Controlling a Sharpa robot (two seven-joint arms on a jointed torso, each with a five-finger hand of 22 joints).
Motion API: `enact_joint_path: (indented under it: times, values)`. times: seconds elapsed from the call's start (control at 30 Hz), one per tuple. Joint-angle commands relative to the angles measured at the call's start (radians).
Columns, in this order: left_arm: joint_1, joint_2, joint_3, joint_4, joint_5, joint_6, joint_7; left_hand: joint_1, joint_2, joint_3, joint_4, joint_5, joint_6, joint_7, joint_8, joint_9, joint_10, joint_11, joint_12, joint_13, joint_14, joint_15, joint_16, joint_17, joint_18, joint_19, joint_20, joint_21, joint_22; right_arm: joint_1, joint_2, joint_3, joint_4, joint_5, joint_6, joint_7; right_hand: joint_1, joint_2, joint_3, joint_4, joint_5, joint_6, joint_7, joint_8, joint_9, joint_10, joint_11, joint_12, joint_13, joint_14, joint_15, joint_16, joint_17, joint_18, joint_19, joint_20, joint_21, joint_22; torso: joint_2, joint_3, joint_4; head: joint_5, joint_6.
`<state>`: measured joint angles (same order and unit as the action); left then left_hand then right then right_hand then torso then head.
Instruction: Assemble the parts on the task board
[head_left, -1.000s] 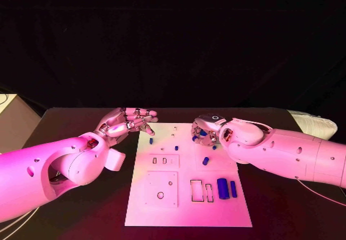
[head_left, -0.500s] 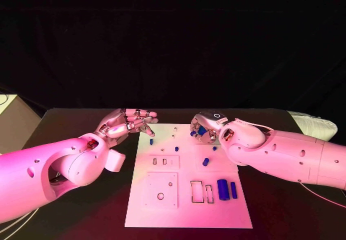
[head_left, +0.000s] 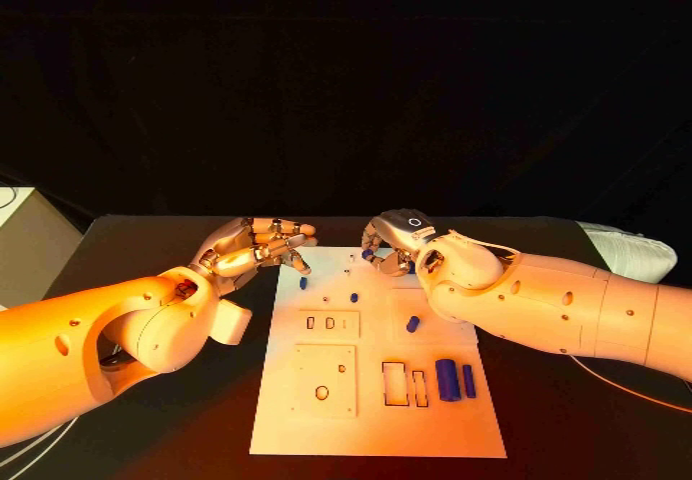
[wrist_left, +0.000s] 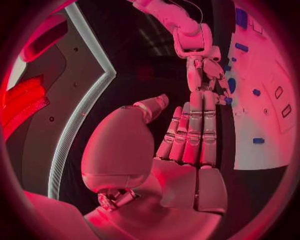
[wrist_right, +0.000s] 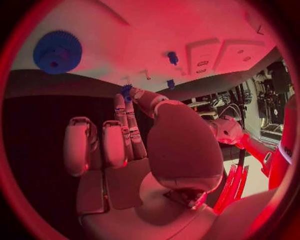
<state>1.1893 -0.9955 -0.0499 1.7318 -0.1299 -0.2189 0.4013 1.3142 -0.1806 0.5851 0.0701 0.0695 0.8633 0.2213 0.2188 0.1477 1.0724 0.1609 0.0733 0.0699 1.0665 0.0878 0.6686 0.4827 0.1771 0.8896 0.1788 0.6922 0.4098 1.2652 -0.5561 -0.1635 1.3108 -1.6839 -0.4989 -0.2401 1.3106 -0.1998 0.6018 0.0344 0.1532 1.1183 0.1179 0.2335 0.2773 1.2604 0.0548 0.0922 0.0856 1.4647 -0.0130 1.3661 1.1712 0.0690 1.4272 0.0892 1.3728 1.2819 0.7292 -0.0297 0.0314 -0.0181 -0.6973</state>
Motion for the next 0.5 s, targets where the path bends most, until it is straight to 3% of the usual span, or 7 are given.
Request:
enact_joint_path:
  times: [0.03,0.2,0.5]
  values:
    - [0.001,0.003,0.001,0.001,-0.001,0.025,0.006,-0.003,0.008,-0.001,-0.004,-0.005,-0.002,0.012,0.001,-0.001,-0.002,0.002,-0.004,0.001,-0.008,-0.001,0.006,0.001,0.002,-0.006,0.003,0.002,0.001,0.000,0.011,0.001,-0.015,-0.004,-0.026,-0.002,-0.007,-0.002,0.006,-0.002,0.003,-0.010,0.001,0.006,0.001,0.000,0.005,-0.008,0.000,0.033,-0.005,0.004,-0.001,-0.007,0.004,-0.003,0.002,-0.001,0.003,-0.0011,0.0027,0.002,-0.001]
    - [0.002,0.004,0.001,0.000,-0.001,0.026,0.006,-0.003,0.008,-0.001,-0.004,-0.005,-0.002,0.012,0.001,-0.001,-0.002,0.002,-0.004,0.001,-0.008,-0.001,0.006,0.001,0.002,-0.006,0.003,0.002,0.001,0.000,0.031,0.001,-0.038,0.006,-0.030,-0.001,-0.009,-0.002,0.006,-0.001,0.002,-0.012,0.002,0.006,0.001,-0.001,0.006,-0.010,0.000,0.033,-0.005,0.004,-0.002,-0.007,0.004,-0.003,0.004,0.001,0.007,-0.0045,0.0071,0.000,-0.001]
    - [0.003,0.006,0.001,0.001,-0.001,0.027,0.005,-0.003,0.008,-0.001,-0.004,-0.005,-0.002,0.012,0.001,-0.001,-0.002,0.002,-0.004,0.001,-0.008,-0.001,0.006,0.001,0.002,-0.006,0.003,0.002,0.001,0.000,0.065,0.001,-0.072,0.017,-0.017,0.002,-0.010,-0.003,0.006,-0.001,0.002,-0.013,0.002,0.006,0.002,-0.002,0.006,-0.011,-0.001,0.033,-0.004,0.005,-0.001,-0.008,0.004,-0.003,0.004,0.002,0.011,-0.0063,0.0091,0.006,0.004]
